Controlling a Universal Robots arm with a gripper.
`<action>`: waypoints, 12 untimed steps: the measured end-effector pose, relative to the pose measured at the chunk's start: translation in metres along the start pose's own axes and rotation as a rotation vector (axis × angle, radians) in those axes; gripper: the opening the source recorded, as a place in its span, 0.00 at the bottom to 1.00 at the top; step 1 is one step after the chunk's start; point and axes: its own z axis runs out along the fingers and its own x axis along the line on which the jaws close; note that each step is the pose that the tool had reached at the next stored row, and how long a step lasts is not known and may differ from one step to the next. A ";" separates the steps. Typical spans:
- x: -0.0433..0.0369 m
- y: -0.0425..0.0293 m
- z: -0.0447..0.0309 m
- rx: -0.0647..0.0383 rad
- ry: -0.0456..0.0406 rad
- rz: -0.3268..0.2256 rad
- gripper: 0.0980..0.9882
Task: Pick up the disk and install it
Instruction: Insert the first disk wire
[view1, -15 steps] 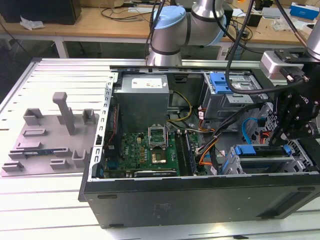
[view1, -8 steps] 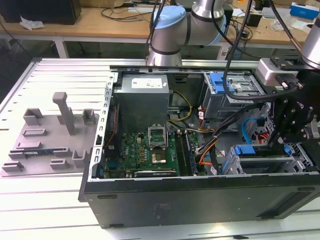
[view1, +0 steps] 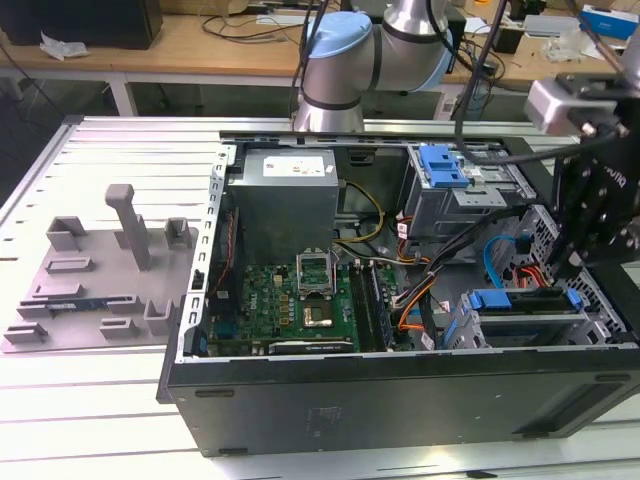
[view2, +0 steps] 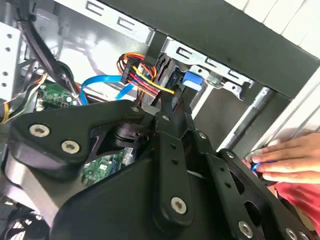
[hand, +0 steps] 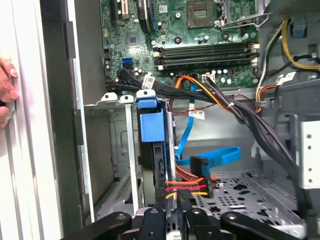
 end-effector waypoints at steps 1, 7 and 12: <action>-0.0001 -0.0001 -0.0018 0.001 -0.0001 0.000 0.16; -0.0005 0.0000 -0.0020 0.001 -0.0002 0.000 0.16; -0.0008 0.0000 -0.0019 0.001 -0.0004 0.000 0.16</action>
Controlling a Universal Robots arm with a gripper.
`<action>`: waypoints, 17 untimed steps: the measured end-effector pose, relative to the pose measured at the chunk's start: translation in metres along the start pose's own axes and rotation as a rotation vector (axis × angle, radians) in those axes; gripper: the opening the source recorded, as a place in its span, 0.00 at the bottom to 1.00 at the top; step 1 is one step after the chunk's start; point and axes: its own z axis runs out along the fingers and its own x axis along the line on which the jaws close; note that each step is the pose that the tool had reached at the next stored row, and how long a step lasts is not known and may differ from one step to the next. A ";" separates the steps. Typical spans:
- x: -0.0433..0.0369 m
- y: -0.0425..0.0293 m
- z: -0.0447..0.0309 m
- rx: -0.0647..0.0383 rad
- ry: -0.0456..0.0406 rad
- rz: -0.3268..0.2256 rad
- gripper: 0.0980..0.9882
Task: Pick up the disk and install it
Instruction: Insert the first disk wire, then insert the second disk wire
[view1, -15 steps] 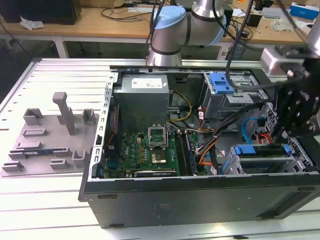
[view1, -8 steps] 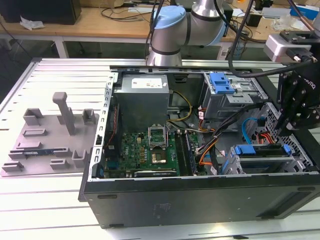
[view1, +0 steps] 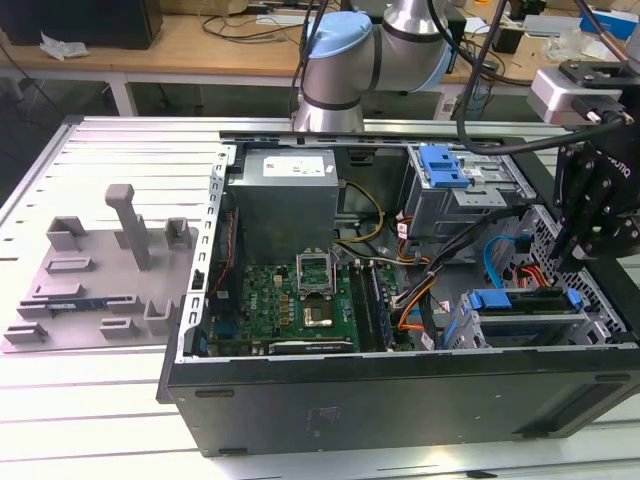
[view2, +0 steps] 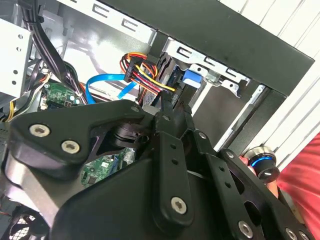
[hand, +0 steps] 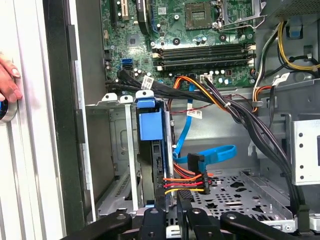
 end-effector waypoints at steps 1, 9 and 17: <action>-0.0001 0.0000 -0.0001 0.000 0.0001 0.000 0.16; -0.0007 0.0000 -0.0001 0.000 0.0001 0.000 0.16; -0.0313 0.0025 -0.0033 0.006 0.0873 -0.004 0.16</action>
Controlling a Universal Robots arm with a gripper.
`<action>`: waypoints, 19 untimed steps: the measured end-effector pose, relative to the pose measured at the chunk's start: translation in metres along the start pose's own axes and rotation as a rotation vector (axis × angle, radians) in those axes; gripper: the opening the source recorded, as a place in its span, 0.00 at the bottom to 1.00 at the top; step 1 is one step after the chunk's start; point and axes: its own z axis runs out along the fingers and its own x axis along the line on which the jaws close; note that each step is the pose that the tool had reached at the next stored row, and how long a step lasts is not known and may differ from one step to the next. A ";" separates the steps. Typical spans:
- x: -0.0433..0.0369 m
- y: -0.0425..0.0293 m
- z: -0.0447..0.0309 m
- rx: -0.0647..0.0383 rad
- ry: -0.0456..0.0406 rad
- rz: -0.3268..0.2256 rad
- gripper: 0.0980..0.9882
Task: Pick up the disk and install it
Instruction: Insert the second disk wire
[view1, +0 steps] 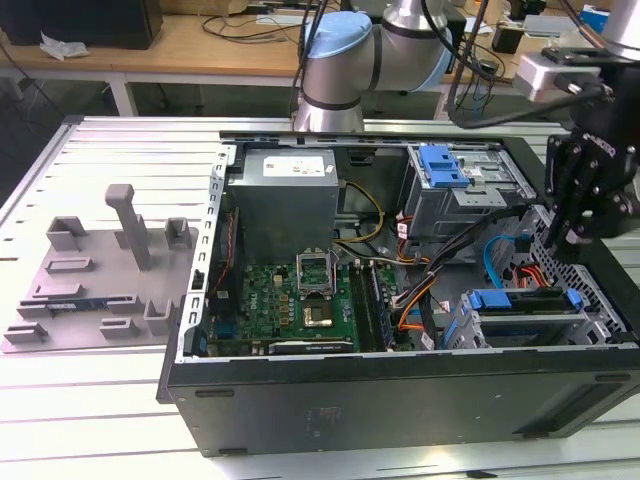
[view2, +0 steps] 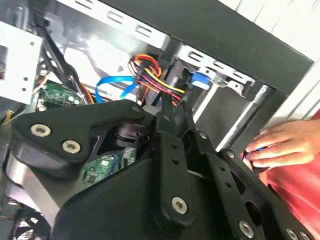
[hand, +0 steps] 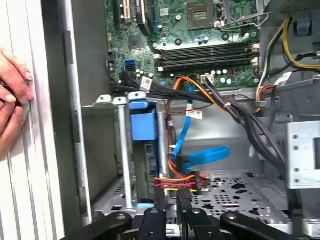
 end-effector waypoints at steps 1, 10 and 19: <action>-0.0045 0.0003 -0.0014 0.001 0.0080 -0.001 0.16; -0.0231 0.0049 -0.0149 0.010 0.0674 -0.027 0.16; -0.0228 0.0110 -0.0151 0.013 0.0677 -0.044 0.24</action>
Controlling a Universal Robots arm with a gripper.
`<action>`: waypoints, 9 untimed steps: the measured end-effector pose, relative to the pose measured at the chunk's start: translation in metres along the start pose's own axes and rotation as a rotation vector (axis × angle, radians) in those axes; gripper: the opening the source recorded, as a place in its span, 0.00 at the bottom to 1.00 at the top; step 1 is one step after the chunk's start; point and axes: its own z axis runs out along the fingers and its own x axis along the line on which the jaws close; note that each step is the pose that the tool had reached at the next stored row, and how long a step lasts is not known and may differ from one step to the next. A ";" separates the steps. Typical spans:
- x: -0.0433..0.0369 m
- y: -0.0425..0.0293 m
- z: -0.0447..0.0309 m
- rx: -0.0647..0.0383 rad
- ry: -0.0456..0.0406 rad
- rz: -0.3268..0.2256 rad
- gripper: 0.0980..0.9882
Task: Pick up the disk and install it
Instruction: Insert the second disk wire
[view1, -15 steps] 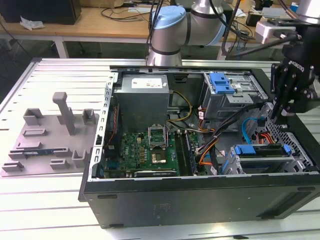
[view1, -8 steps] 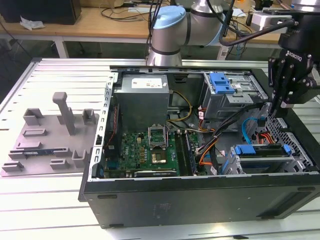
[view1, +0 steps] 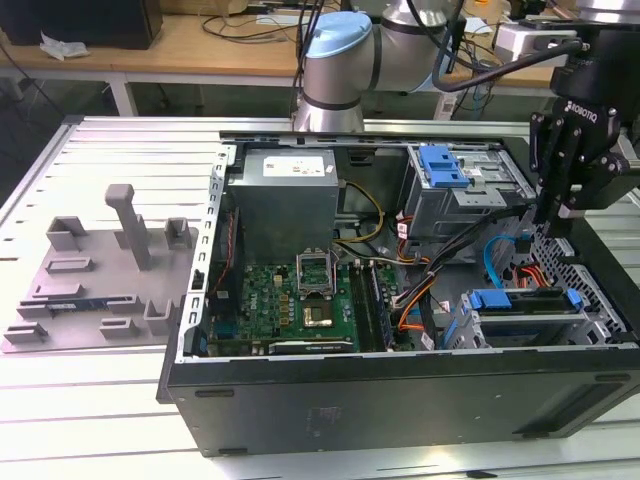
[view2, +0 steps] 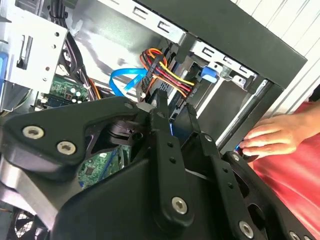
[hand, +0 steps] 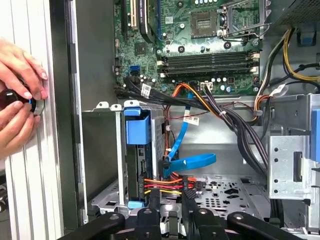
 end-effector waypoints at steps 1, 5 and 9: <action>0.0000 0.0001 0.0001 0.000 0.0002 0.000 0.24; 0.0011 0.0070 0.0005 0.000 0.0005 0.000 0.24; 0.0052 0.0166 0.0013 0.000 0.0004 0.000 0.24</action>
